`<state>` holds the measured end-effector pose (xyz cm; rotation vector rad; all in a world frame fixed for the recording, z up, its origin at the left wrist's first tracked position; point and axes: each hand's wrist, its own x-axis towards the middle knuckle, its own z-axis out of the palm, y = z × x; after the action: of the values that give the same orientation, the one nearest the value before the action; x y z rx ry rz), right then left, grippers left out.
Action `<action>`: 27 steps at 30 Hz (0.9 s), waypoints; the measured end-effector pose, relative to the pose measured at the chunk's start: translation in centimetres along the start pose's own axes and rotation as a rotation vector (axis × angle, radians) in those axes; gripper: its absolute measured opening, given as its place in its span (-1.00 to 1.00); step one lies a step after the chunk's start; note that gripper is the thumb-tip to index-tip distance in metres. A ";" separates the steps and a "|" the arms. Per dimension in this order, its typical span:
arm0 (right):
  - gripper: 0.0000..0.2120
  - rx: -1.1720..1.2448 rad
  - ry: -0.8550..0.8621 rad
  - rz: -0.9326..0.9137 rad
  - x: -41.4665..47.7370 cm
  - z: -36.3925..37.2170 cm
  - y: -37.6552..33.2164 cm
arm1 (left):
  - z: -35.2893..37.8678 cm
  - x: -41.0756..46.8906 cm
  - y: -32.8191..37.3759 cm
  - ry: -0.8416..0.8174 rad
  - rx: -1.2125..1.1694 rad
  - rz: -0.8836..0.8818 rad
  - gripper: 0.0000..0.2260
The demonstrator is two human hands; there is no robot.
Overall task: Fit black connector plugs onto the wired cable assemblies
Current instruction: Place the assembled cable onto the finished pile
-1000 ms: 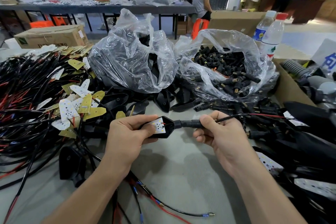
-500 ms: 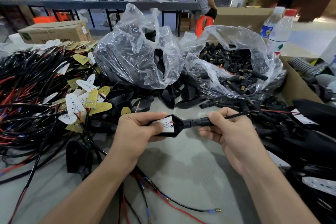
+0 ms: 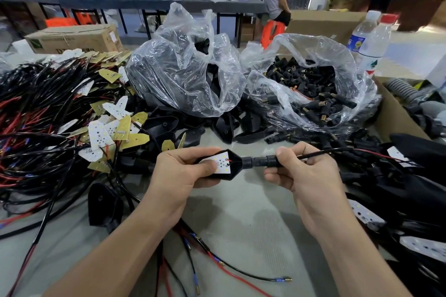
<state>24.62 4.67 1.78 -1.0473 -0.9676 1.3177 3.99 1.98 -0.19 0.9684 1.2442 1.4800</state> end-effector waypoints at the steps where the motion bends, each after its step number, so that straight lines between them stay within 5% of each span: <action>1: -0.81 0.005 0.005 -0.008 -0.1 0.1 0.0 | 0.0 0.0 0.0 0.003 -0.003 -0.001 -0.68; 12: -0.84 0.279 -0.238 0.155 0.4 -0.6 0.3 | 0.0 0.5 -0.2 0.089 -0.065 -0.039 -0.74; 16: -0.72 0.228 -0.253 0.124 0.3 -0.7 0.3 | -0.1 0.5 -0.2 0.063 -0.055 -0.049 -0.74; 27: -0.78 0.043 -0.208 0.065 0.3 -0.9 -0.2 | 0.4 0.0 -0.2 0.056 -0.002 0.091 -0.75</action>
<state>25.56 4.96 1.74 -0.9280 -1.0617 1.5168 4.37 2.05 -0.31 0.9997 1.2528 1.5884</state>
